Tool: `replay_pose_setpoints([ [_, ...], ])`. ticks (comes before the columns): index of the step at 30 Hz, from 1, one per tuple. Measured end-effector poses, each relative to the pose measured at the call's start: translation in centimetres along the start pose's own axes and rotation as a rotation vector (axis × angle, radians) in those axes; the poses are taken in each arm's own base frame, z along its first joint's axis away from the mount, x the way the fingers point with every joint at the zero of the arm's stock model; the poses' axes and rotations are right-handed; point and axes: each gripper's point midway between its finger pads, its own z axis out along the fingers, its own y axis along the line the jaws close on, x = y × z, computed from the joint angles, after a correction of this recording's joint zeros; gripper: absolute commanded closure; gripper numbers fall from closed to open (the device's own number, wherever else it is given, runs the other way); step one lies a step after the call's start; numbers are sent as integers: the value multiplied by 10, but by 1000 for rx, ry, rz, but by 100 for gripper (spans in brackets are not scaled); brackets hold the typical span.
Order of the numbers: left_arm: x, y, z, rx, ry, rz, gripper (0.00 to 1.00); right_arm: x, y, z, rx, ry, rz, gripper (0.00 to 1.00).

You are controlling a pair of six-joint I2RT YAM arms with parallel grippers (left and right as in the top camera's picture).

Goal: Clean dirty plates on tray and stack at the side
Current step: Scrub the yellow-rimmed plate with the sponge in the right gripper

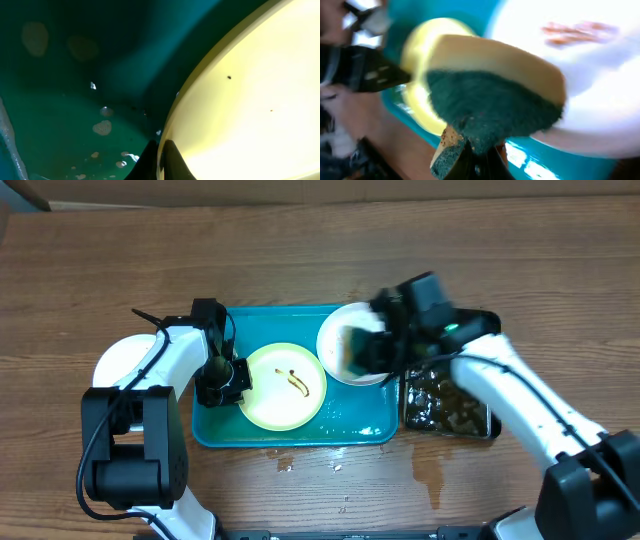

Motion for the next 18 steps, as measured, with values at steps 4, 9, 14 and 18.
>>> replay_pose_setpoints([
  [4, 0, 0, 0, 1, -1, 20, 96, 1, 45, 28, -66, -14, -94, 96],
  [9, 0, -1, 0, 4, -2, 38, 96, 1, 71, 65, -115, -28, -124, 96],
  [14, -1, -1, 0, 5, -2, 40, 96, -4, 71, 96, -131, -42, -103, 96],
  [18, -1, -1, 0, 5, -2, 40, 96, -15, 72, 107, -156, -82, -94, 96],
])
